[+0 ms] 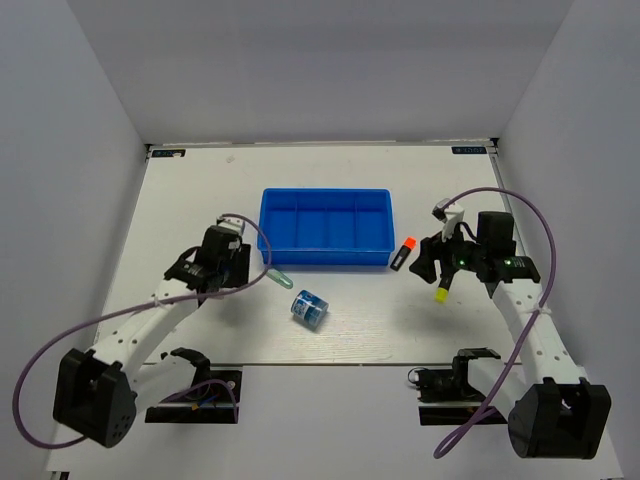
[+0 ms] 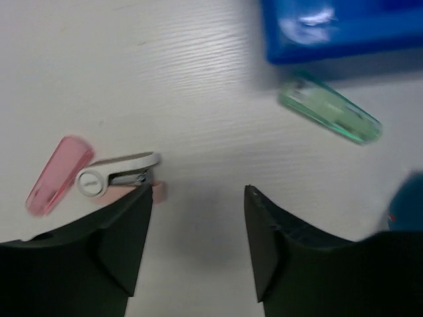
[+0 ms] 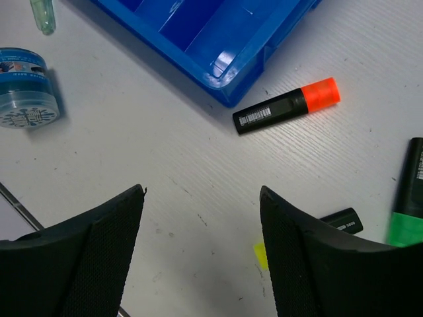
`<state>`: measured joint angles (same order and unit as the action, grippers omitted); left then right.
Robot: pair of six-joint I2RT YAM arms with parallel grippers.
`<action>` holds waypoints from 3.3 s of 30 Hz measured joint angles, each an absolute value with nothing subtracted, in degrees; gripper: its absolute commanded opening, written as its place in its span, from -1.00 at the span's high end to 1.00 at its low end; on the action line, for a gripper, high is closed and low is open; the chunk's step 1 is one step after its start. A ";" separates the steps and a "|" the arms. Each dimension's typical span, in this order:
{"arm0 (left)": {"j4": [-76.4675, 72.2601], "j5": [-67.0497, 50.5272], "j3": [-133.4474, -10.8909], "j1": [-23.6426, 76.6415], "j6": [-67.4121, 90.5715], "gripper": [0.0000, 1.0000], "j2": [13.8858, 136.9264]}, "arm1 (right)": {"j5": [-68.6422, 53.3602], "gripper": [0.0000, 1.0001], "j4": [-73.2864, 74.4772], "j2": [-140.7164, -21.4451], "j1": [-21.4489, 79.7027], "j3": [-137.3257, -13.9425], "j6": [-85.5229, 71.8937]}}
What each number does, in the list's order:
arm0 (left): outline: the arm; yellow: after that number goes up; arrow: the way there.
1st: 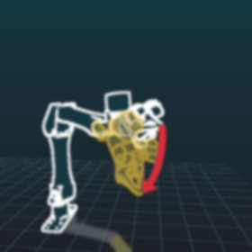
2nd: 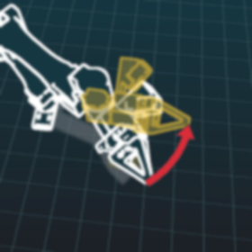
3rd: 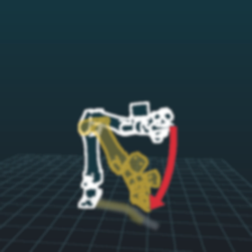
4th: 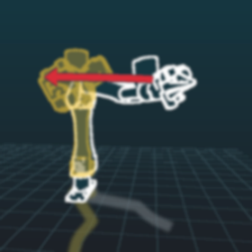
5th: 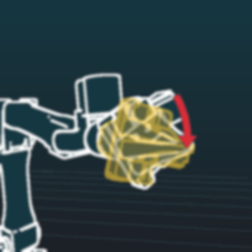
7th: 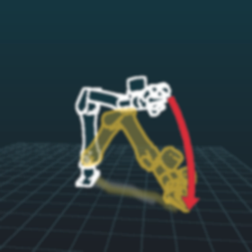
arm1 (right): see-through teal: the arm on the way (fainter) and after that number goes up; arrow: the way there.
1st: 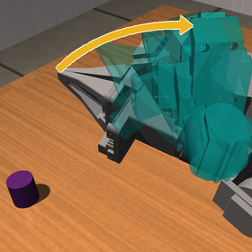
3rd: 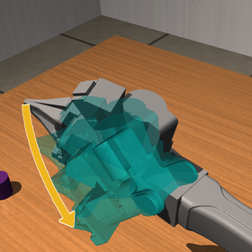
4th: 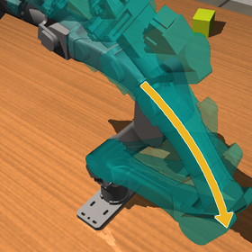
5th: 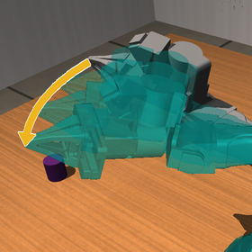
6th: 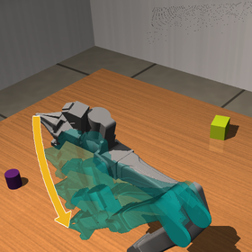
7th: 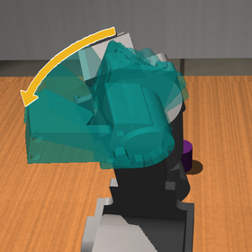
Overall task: Sort the stationery into containers
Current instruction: Pick up the stapler from the center of the board, then place the stapler in the storage box, then pick up the stationery from the center of the board.
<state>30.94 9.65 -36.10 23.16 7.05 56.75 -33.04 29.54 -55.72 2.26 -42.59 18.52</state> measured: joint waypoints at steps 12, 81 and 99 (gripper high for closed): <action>52.23 30.59 -42.96 16.03 57.49 -0.64 64.29 | -33.26 -0.52 30.33 -54.74 2.26 -42.59 18.70; 51.31 10.90 -99.77 25.98 30.83 0.08 114.37 | -36.18 -0.52 33.10 -53.49 1.13 -42.61 19.79; 51.46 11.16 -90.37 25.50 29.34 0.90 104.16 | -37.32 1.00 33.78 -53.84 1.08 -42.65 20.51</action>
